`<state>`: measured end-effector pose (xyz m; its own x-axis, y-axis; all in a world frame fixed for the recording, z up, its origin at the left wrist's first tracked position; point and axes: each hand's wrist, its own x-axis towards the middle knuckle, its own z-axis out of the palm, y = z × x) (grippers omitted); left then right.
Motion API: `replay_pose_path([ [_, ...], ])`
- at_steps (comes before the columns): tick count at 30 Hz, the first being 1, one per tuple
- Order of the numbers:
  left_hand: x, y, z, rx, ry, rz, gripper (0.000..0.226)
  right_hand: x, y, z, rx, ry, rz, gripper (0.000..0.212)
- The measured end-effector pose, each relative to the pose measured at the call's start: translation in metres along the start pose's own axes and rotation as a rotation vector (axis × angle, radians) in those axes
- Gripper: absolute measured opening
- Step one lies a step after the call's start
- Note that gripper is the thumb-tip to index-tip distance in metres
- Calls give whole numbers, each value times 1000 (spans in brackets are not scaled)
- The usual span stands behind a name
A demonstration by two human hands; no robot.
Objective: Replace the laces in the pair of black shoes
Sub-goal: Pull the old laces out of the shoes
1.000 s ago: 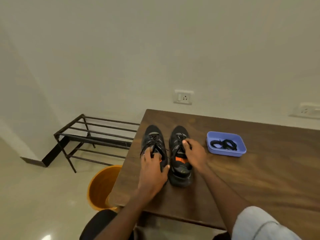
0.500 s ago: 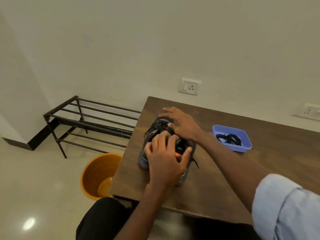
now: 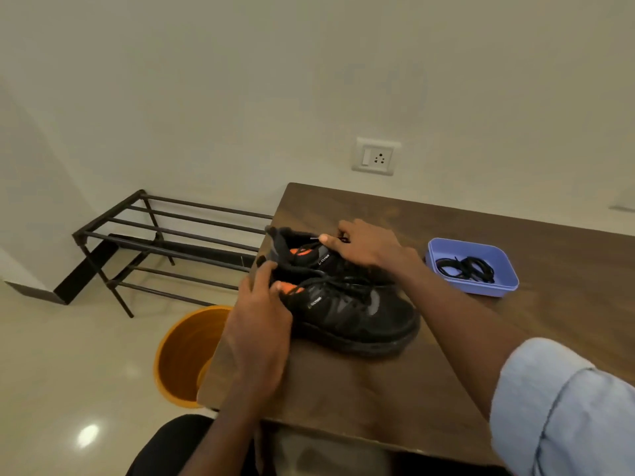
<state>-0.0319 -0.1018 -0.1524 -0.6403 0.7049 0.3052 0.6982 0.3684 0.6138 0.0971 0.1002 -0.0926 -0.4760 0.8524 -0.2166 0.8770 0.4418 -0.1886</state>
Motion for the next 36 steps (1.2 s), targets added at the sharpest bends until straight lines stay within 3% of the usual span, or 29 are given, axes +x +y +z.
replay_pose_path([
  [4, 26, 3, 16, -101, -6, -2, 39, -34, 17, 23, 143, 91, 239, 85],
  [8, 60, 12, 37, -85, -70, 59, 43, -66, 24, 49, 190, 234, 321, 67],
  [13, 88, 11, 61, -90, -134, 159, 43, -88, 26, 70, 261, 352, 442, 67],
  [18, 90, 3, 72, -411, -257, 196, 39, -89, 29, 75, 328, 415, 548, 75],
  [23, 93, -8, 75, -420, -426, 339, 45, -91, 31, 72, 225, 479, 506, 76],
  [31, 88, -5, 74, -529, -378, 173, 14, -89, 40, 56, 220, 433, 481, 66],
  [33, 89, -4, 72, -527, -308, 181, 7, -93, 31, 54, 189, 571, 405, 57],
  [36, 94, 3, 65, -604, -204, 206, 12, -96, -1, 53, 337, 745, 149, 40],
])
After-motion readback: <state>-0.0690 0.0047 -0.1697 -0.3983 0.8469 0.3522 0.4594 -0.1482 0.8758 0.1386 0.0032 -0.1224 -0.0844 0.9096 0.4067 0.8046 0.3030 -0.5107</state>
